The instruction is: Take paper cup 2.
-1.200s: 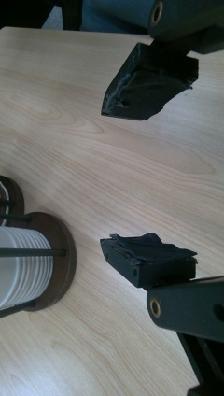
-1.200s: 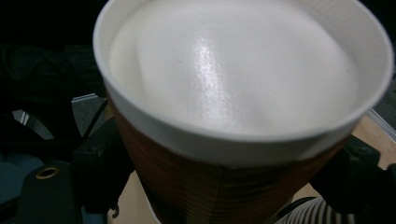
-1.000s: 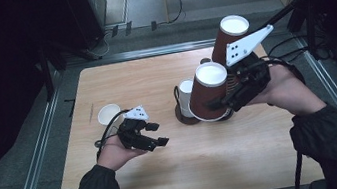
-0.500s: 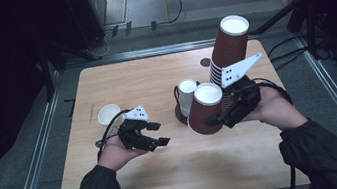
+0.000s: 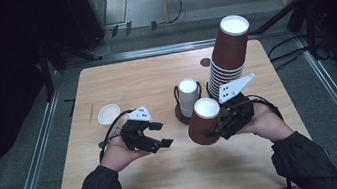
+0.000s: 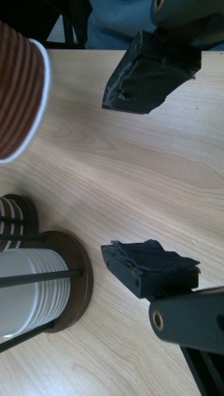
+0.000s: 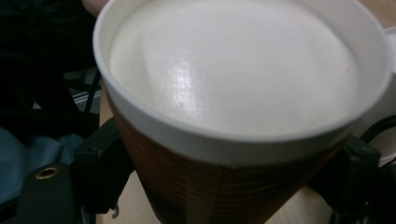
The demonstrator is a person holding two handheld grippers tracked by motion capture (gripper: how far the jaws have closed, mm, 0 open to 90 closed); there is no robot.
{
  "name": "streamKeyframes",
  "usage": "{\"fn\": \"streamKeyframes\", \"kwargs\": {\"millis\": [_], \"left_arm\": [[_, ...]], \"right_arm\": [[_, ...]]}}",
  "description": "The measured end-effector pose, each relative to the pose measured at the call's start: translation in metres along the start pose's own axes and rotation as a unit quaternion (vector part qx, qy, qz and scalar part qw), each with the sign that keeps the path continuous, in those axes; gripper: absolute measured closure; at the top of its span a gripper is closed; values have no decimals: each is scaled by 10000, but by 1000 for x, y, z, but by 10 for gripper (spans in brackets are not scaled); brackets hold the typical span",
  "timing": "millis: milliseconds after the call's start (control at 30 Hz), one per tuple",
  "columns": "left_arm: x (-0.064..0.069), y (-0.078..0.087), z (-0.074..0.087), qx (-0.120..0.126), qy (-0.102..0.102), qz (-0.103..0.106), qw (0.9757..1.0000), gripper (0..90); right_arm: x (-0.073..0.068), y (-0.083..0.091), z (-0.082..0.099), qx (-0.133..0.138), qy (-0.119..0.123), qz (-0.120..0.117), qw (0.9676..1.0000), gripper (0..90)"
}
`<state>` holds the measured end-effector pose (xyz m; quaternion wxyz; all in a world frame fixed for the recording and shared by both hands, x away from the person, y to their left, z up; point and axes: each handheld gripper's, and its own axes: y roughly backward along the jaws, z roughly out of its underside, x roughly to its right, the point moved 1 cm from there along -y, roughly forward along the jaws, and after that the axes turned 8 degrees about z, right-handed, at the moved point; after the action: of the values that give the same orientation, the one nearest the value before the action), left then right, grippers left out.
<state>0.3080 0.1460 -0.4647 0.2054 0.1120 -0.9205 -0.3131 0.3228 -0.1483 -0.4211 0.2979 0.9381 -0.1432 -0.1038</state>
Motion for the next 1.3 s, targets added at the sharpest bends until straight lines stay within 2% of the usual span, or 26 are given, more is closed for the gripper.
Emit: {"fn": "streamKeyframes", "kwargs": {"millis": [200, 333, 533, 733, 867, 1000, 1100, 1300], "left_arm": [[2, -6, -1, -5, -34, 176, 9998, 191], [2, -10, -1, -82, -95, 377, 9992, 162], [4, -17, -1, 24, -178, 612, 9980, 129], [5, -28, -2, -65, -261, 641, 9976, 129], [5, -32, -3, 15, -216, 788, 9967, 123], [6, -36, -4, 3, -252, 825, 9963, 100], [7, -39, -5, -27, -304, 769, 9966, 91], [7, -41, -5, -39, -260, 787, 9966, 73]], "right_arm": [[3, -11, 11, 73, -71, 57, 9999, 172], [3, -19, 14, 100, -95, -23, 9999, 171], [3, -30, 15, 174, -117, -140, 9997, 171], [2, -36, 13, 307, -119, -249, 9991, 172], [0, -42, 12, 310, -97, -334, 9989, 172], [0, -47, 11, 324, -120, -403, 9986, 172], [-1, -50, 9, 362, -132, -446, 9983, 173], [-5, -56, 5, 394, -153, -551, 9976, 174]]}}
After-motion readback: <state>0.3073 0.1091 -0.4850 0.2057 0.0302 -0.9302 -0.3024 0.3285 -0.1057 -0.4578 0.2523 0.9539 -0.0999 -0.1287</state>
